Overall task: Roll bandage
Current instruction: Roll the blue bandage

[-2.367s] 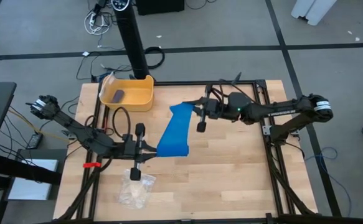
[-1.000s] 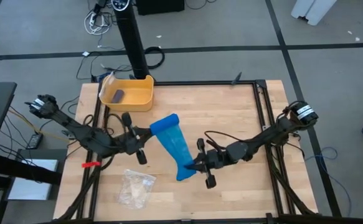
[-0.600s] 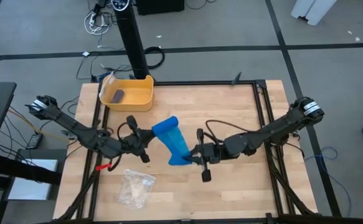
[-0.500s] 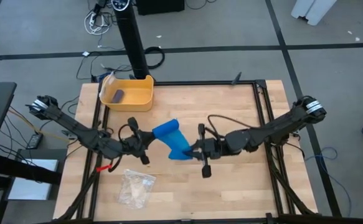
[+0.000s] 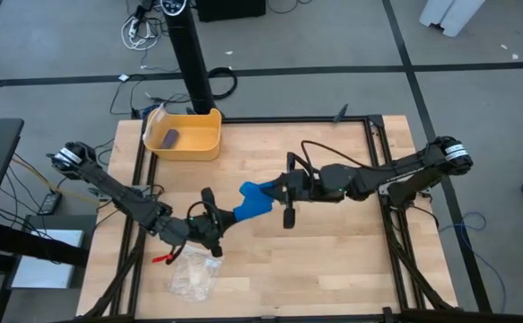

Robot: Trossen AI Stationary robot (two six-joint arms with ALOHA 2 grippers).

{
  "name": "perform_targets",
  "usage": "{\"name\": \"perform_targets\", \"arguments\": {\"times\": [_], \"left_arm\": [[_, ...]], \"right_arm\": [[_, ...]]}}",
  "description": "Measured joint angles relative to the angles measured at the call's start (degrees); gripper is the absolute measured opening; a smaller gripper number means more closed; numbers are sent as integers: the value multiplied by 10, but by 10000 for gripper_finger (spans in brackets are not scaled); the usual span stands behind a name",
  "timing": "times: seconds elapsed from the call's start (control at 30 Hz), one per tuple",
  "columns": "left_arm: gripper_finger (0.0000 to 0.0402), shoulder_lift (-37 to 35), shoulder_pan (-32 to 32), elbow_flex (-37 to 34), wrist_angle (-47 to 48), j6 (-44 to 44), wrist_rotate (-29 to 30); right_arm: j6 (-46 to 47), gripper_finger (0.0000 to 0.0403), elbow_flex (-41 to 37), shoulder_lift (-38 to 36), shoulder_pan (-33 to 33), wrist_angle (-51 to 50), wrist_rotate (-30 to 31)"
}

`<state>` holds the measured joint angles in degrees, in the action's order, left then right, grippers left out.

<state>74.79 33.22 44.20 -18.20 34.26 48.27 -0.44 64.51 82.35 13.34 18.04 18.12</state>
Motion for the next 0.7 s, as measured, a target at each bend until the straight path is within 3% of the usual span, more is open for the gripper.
{"name": "perform_targets", "arguments": {"times": [0.2,0.47,0.7], "left_arm": [[19,7,11,29,-3,-5,-30],[19,7,14,35,0,-98,-62],[19,7,14,35,16,-169,-90]], "right_arm": [[39,59,0,1,-11,-28,-3],[63,146,0,1,-10,-44,-4],[65,173,0,0,-10,-107,-5]]}}
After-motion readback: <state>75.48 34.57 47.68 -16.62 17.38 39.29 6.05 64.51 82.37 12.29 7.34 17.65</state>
